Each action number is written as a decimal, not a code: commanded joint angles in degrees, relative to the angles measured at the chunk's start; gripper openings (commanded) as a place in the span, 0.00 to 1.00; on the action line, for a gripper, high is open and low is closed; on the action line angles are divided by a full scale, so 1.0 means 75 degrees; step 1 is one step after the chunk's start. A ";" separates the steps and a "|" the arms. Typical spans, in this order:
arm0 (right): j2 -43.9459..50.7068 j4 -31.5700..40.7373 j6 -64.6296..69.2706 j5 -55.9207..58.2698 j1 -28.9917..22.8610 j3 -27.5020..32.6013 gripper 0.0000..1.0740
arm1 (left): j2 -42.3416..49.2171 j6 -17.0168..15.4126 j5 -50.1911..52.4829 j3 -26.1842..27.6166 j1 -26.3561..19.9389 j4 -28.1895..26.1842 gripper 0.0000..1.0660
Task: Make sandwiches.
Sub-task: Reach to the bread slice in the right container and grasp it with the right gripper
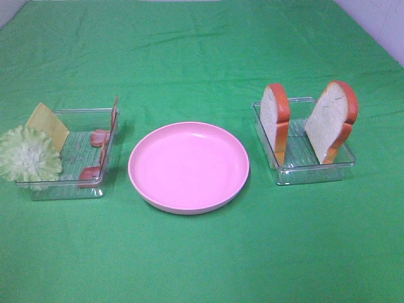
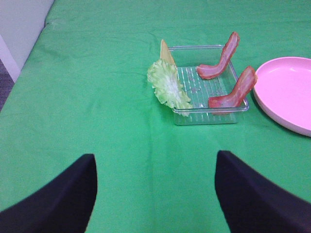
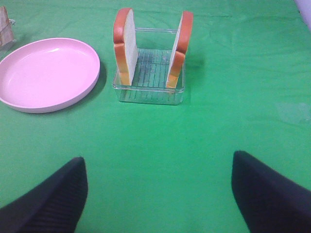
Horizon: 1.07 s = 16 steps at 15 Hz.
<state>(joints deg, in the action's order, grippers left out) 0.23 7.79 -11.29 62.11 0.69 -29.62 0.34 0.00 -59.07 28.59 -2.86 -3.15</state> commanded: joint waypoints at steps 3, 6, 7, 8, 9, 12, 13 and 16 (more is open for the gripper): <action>0.0099 -0.0076 0.0023 -0.0306 0.0046 0.0015 0.70 | 0.0130 0.0000 -0.0015 -0.0015 -0.0015 -0.0023 0.62; -0.0642 -0.0046 0.0237 -0.1245 0.0046 -0.0092 0.70 | 0.0130 0.0000 -0.0015 -0.0015 -0.0015 -0.0023 0.62; -0.0856 -0.0031 0.0237 -0.1436 0.0046 -0.0092 0.70 | 0.0130 0.0000 -0.0015 -0.0015 -0.0015 -0.0023 0.62; -0.1299 0.0000 0.0237 -0.1727 0.0046 -0.0092 0.70 | 0.0130 0.0000 -0.0015 -0.0015 -0.0015 -0.0023 0.62; -0.1856 0.0176 0.0237 -0.2047 0.0046 -0.0099 0.70 | 0.0130 0.0000 -0.0015 -0.0015 -0.0015 -0.0023 0.62; -0.3896 0.1222 0.0138 -0.3117 0.0046 -0.0099 0.70 | 0.0130 0.0000 -0.0015 -0.0015 -0.0015 -0.0023 0.62; -0.4202 0.1329 0.0138 -0.3270 0.0046 -0.0107 0.70 | 0.0130 0.0000 -0.0015 -0.0015 -0.0015 -0.0023 0.62; -0.5905 0.1390 0.0115 -0.3308 0.0031 -0.0756 0.70 | 0.0130 0.0000 -0.0015 -0.0015 -0.0015 -0.0023 0.62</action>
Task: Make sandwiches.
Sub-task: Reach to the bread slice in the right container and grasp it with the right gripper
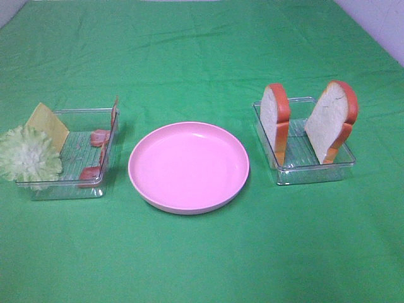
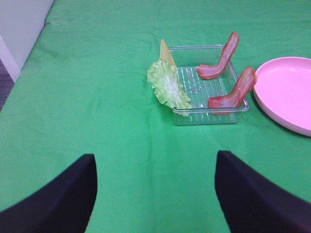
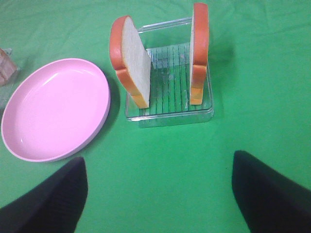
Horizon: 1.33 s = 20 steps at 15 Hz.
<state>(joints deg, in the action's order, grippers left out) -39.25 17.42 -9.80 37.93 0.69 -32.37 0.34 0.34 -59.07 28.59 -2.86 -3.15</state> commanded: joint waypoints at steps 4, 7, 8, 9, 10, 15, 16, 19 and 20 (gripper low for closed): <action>-0.3231 0.0267 -0.0023 0.1459 0.0031 -0.2552 0.70 | 0.0130 -0.0046 -0.0015 -0.0015 -0.0015 -0.0023 0.62; -0.4683 0.0336 -0.0023 0.2498 0.0031 -0.4026 0.70 | 0.0130 -0.0046 -0.0015 -0.0015 -0.0015 -0.0023 0.62; -0.5103 0.0328 -0.0031 0.2597 0.0023 -0.4523 0.70 | 0.0130 -0.0046 -0.0015 -0.0015 -0.0015 -0.0023 0.62; -0.5516 0.0283 -0.0031 0.2727 0.0023 -0.4996 0.70 | 0.0130 -0.0046 -0.0015 -0.0015 -0.0015 -0.0023 0.62; -0.5691 0.0275 -0.0031 0.2811 0.0023 -0.5271 0.70 | 0.0130 -0.0046 -0.0015 -0.0015 -0.0015 -0.0023 0.62; -0.7876 -0.0267 0.0374 0.3995 -0.0955 -0.7693 0.69 | 0.0130 -0.0046 -0.0015 -0.0015 -0.0015 -0.0023 0.62; -0.8228 -0.0435 0.0527 0.4179 -0.1291 -0.8021 0.69 | 0.0130 -0.0046 -0.0015 -0.0015 -0.0015 -0.0023 0.62; -0.9206 -0.0619 0.0779 0.4721 -0.1994 -0.8938 0.69 | 0.0130 -0.0046 -0.0015 -0.0015 -0.0015 -0.0023 0.62; -0.9320 -0.0626 0.0802 0.4752 -0.2063 -0.9045 0.69 | 0.0130 -0.0046 -0.0015 -0.0015 -0.0015 -0.0023 0.62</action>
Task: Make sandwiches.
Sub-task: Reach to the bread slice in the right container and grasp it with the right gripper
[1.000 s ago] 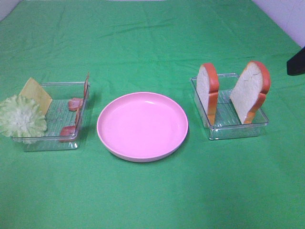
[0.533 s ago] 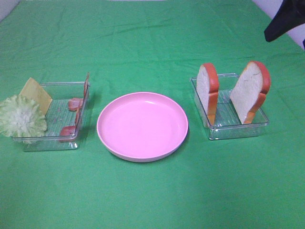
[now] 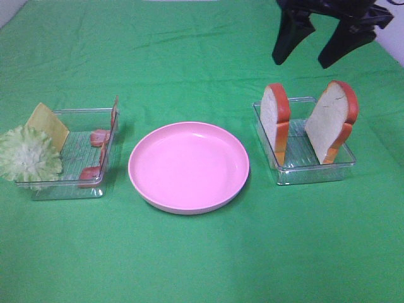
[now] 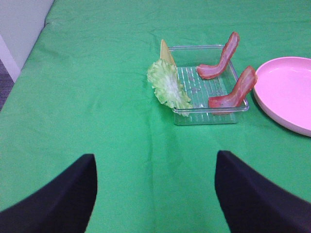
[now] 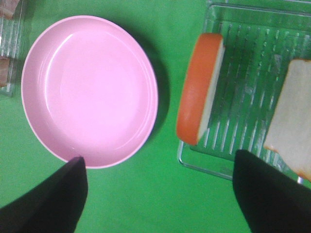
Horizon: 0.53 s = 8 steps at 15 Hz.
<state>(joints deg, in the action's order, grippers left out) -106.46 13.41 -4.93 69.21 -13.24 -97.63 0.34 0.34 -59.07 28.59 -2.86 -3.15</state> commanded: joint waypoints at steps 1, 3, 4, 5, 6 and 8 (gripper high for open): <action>-0.0626 -0.0099 0.0252 0.0581 -0.0275 -0.0550 0.69 | 0.0130 -0.0046 -0.0015 -0.0015 -0.0015 -0.0023 0.62; -0.1322 -0.0489 0.0382 0.0596 -0.0328 -0.0985 0.69 | 0.0130 -0.0046 -0.0015 -0.0015 -0.0015 -0.0023 0.62; -0.1398 -0.0565 0.0382 0.0596 -0.0328 -0.1031 0.69 | 0.0130 -0.0046 -0.0015 -0.0015 -0.0015 -0.0023 0.62; -0.1597 -0.0634 0.0382 0.0588 -0.0328 -0.1115 0.69 | 0.0130 -0.0046 -0.0015 -0.0015 -0.0015 -0.0023 0.62; -0.1772 -0.0619 0.0435 0.0581 -0.0328 -0.1184 0.69 | 0.0130 -0.0046 -0.0015 -0.0015 -0.0015 -0.0023 0.62; -0.2017 -0.0718 0.0519 0.0435 -0.0328 -0.1184 0.69 | 0.0130 -0.0046 -0.0015 -0.0015 -0.0015 -0.0023 0.62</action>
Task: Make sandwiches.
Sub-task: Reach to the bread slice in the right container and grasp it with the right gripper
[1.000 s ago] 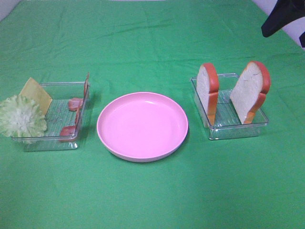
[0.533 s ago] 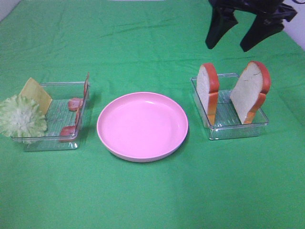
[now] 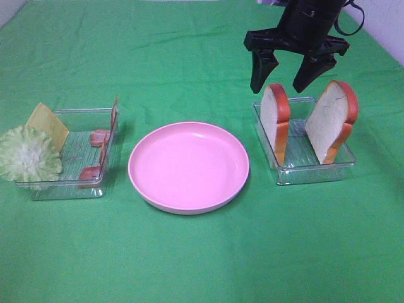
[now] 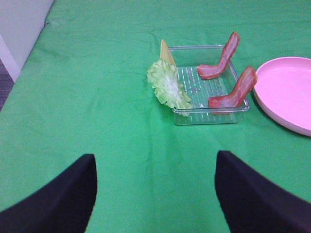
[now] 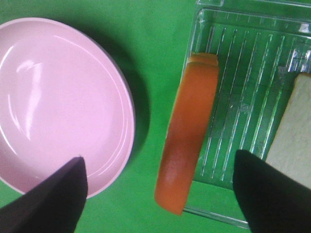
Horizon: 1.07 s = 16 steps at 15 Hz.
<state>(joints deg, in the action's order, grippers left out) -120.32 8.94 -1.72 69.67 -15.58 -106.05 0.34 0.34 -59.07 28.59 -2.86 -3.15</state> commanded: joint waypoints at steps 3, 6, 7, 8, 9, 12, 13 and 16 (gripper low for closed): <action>-0.0458 -0.0519 0.0275 0.0283 -0.0015 -0.0061 0.69 | 0.0130 -0.0046 -0.0015 -0.0015 -0.0015 -0.0023 0.62; -0.0680 -0.0542 0.0275 0.0153 -0.0015 -0.0069 0.65 | 0.0130 -0.0046 -0.0015 -0.0015 -0.0015 -0.0023 0.62; -0.0680 -0.0550 0.0275 0.0061 -0.0015 -0.0069 0.59 | 0.0130 -0.0046 -0.0015 -0.0015 -0.0015 -0.0023 0.62; -0.0680 -0.0550 0.0275 0.0023 -0.0015 -0.0069 0.56 | 0.0130 -0.0046 -0.0015 -0.0015 -0.0015 -0.0023 0.62; -0.0680 -0.0550 0.0275 0.0000 -0.0015 -0.0069 0.51 | 0.0130 -0.0046 -0.0015 -0.0015 -0.0015 -0.0023 0.62; -0.0680 -0.0542 0.0275 -0.0084 -0.0015 -0.0069 0.33 | 0.0130 -0.0046 -0.0015 -0.0015 -0.0015 -0.0023 0.62; -0.0680 -0.0542 0.0275 -0.0084 -0.0015 -0.0069 0.23 | 0.0130 -0.0046 -0.0015 -0.0015 -0.0015 -0.0023 0.62; -0.0680 -0.0542 0.0275 -0.0084 -0.0015 -0.0069 0.00 | 0.0130 -0.0046 -0.0015 -0.0015 -0.0015 -0.0023 0.62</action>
<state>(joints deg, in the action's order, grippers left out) -125.13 4.81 0.00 68.98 -15.58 -106.46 0.34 0.00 -59.07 28.59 -2.86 -3.15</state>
